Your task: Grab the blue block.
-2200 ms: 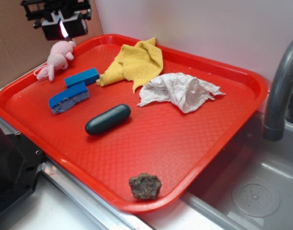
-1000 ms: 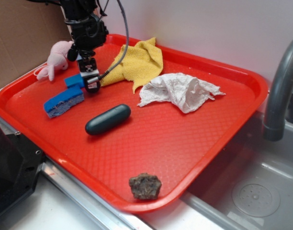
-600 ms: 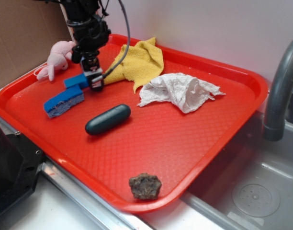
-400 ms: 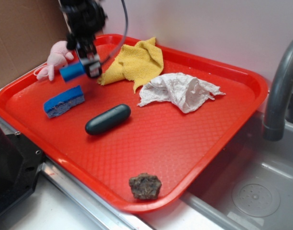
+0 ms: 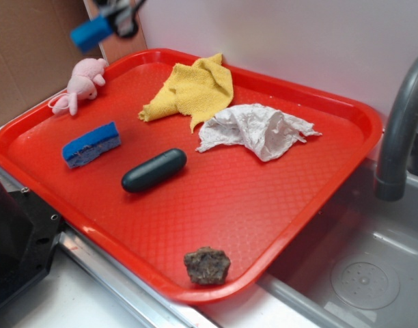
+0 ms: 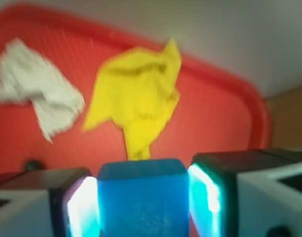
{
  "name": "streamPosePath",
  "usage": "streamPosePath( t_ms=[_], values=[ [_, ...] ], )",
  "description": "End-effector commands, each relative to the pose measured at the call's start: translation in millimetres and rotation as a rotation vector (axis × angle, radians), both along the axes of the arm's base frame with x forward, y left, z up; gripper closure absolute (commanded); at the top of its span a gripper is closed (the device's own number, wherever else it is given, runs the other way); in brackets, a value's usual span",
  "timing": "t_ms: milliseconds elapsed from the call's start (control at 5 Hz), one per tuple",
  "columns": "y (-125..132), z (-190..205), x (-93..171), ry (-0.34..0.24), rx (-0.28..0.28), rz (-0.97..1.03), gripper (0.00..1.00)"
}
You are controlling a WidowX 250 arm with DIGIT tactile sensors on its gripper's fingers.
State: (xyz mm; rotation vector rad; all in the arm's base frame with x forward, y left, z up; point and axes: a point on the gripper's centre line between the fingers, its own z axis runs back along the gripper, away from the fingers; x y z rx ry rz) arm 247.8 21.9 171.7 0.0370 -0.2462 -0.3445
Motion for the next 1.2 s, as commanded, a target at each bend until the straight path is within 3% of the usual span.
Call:
streamPosePath(
  t_ms=[0,200,400,600,800,1000],
  values=[
    [6,51,1,0.058,-0.134,0.058,1.0],
    [-4,47,-20,0.074,-0.214,0.16,1.0],
    [-8,26,-39,0.18,-0.241,0.255,1.0],
    [-13,8,-45,0.206,-0.232,0.271,1.0],
    [-13,0,-51,0.202,-0.246,0.283,1.0],
    [-9,-1,-49,0.169,-0.222,0.304,1.0]
  ],
)
